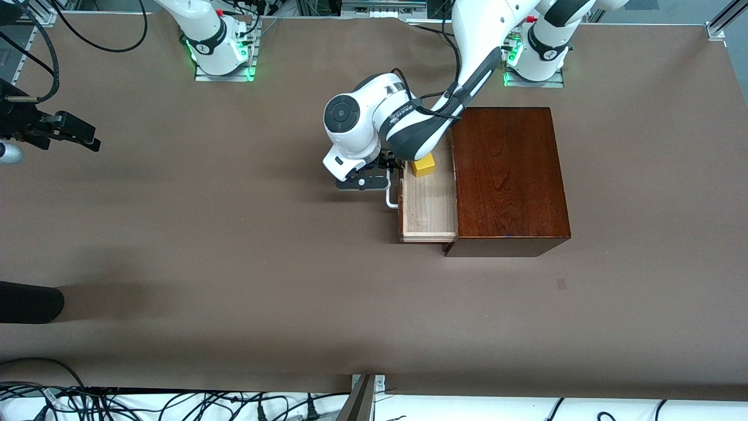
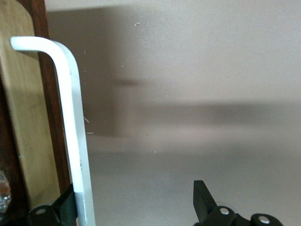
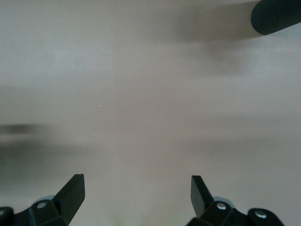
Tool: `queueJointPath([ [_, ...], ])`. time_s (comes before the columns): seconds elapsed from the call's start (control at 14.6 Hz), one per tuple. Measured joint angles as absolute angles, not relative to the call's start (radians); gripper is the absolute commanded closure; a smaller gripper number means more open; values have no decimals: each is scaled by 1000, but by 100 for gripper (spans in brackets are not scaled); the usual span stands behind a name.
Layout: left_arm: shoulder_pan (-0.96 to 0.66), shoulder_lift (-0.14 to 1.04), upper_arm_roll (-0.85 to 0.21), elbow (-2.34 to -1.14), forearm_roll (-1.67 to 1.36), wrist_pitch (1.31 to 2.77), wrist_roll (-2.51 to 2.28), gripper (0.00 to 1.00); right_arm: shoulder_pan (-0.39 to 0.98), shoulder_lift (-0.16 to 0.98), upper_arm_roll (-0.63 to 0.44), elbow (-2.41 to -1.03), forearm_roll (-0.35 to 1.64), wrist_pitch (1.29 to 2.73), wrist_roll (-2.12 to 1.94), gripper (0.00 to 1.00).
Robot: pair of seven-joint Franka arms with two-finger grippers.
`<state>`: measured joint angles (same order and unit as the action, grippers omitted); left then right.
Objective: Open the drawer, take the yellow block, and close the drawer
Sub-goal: 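Pull the drawer open by its handle with the left gripper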
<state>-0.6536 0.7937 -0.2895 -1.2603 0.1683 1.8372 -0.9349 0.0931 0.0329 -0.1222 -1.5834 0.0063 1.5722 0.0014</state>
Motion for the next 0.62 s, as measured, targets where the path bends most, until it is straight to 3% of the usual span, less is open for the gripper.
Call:
queueJointPath([
  [0.62,-657,796,-305,-1221,161,1803,-899,0,93,32,-125,-1582,6,1572,1,0],
])
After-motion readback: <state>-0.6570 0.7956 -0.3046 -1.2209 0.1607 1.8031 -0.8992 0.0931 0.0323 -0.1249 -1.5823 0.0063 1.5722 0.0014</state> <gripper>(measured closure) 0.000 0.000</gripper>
